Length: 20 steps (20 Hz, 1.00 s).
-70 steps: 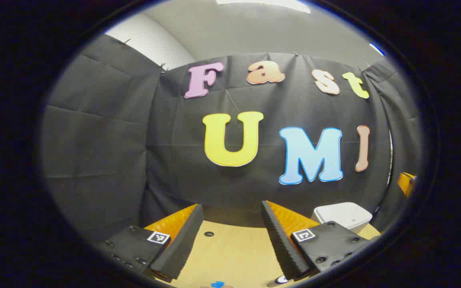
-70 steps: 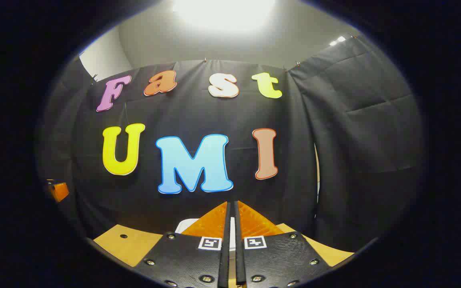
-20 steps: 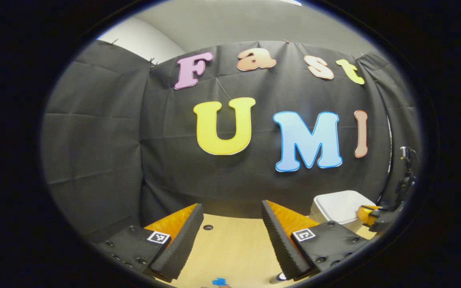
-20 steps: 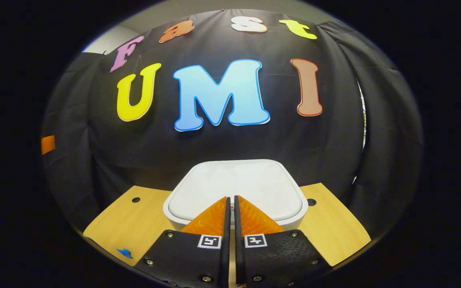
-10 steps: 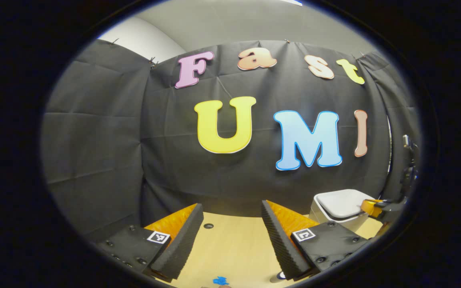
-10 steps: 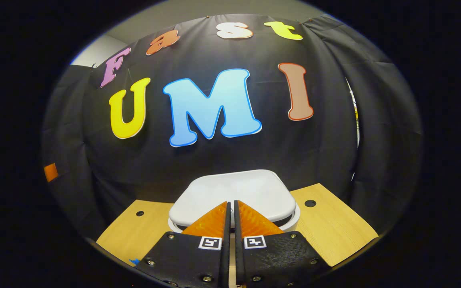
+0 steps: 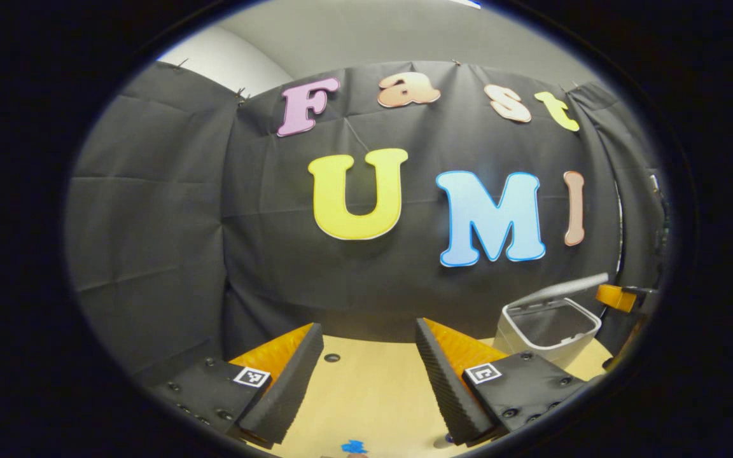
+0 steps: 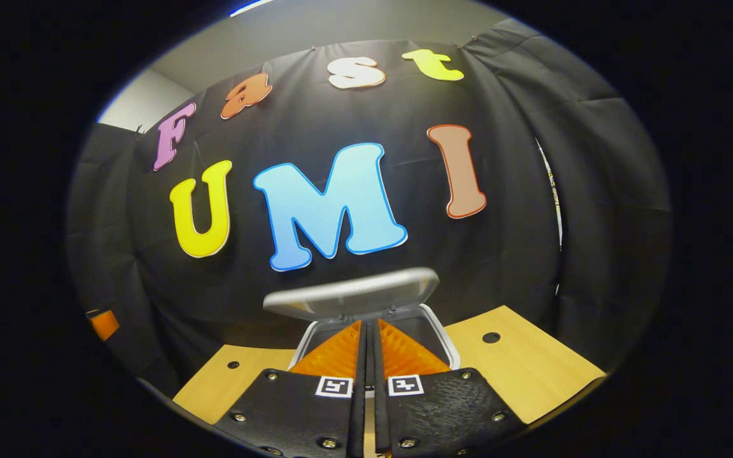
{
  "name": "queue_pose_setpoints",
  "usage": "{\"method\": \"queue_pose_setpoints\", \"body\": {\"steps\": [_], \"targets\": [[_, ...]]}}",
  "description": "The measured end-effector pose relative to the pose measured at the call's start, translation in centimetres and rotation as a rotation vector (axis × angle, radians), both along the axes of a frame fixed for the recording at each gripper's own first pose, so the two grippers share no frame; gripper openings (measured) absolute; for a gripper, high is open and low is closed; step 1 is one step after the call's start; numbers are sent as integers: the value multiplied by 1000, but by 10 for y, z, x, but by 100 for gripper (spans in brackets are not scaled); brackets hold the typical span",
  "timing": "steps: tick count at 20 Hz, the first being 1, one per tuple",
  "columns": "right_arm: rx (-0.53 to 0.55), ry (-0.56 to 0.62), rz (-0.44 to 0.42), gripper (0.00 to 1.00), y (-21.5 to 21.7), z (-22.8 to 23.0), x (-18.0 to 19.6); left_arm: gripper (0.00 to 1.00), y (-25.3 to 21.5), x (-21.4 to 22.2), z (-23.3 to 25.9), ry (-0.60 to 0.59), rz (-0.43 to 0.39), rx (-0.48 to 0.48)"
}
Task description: Press the lid of the desktop garbage bin to open it, pick up the crumpled paper on the desktop and throw it into the bin, then pick up the pop can on the desktop and drop it into the bin, and finally close the garbage bin lid.
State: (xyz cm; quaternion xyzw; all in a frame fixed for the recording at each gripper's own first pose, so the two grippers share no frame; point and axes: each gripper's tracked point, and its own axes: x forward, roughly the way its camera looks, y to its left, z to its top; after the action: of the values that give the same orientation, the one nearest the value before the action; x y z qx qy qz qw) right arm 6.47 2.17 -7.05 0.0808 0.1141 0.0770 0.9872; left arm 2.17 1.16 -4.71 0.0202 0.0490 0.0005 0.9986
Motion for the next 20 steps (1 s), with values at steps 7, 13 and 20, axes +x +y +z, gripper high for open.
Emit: {"method": "queue_pose_setpoints", "body": {"steps": [7, 13, 20], "targets": [[60, -81, -19, 6, -4, 44, -18, 96, 21, 3, -27, 26, 7, 19], [24, -106, -7, 6, 0, 54, -26, 95, 38, 13, -76, 94, -6, 66], [-9, -106, 15, 6, 9, 53, -27, 96, 60, 13, -129, 185, 3, 32]]}}
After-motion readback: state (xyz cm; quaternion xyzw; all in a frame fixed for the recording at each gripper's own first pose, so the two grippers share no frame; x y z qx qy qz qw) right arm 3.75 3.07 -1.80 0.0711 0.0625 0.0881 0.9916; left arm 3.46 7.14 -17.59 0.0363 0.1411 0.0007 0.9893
